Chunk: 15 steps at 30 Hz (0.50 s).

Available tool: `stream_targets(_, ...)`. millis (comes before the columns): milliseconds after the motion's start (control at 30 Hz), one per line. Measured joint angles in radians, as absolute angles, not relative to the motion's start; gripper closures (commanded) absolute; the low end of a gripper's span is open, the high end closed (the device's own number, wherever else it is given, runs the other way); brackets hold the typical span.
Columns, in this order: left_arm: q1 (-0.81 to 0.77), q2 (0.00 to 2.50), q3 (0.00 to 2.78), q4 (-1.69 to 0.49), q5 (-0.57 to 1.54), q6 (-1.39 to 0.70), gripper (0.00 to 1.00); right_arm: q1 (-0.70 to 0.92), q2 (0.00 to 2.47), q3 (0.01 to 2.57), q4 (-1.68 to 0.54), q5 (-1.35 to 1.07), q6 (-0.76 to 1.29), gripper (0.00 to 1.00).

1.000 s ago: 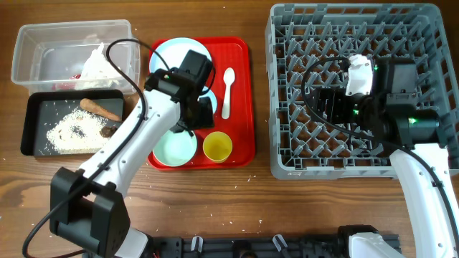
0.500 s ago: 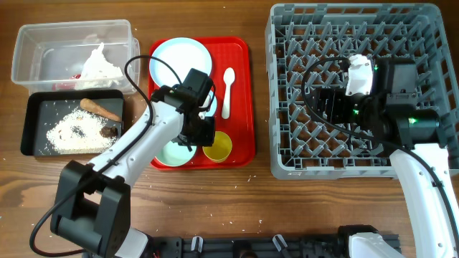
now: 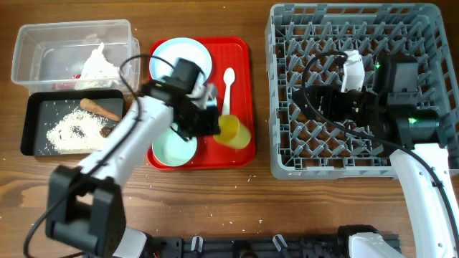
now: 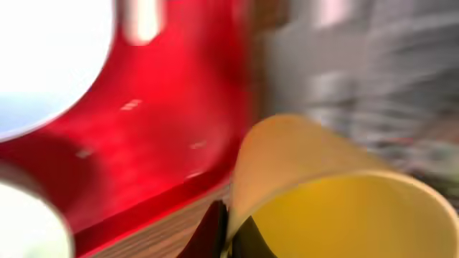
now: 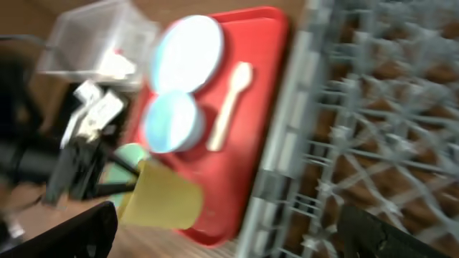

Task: Sort waste into correct bins and load items into the dishwasher rack
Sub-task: 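Grasp the yellow cup with the left gripper and lift it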

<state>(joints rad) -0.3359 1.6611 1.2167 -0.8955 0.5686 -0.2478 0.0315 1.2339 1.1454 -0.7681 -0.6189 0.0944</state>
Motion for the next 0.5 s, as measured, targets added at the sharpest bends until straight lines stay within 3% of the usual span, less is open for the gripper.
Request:
stream_targets(167,-0.139,1.605,1.241,-0.879,1.033,-0.236,0.96,0.064,1.235,1.141,-0.607,-0.821,0.106,0.0)
stream_targets(300,-0.102,1.605,1.241,-0.827,1.314,-0.231,0.96,0.103,1.275,1.108,-0.359,-1.072,0.113,0.0)
stream_targets(500,-0.102,1.605,1.241,-0.81,1.476,-0.229,0.96,0.192,1.406,1.098,-0.159,-1.291,0.134,0.0)
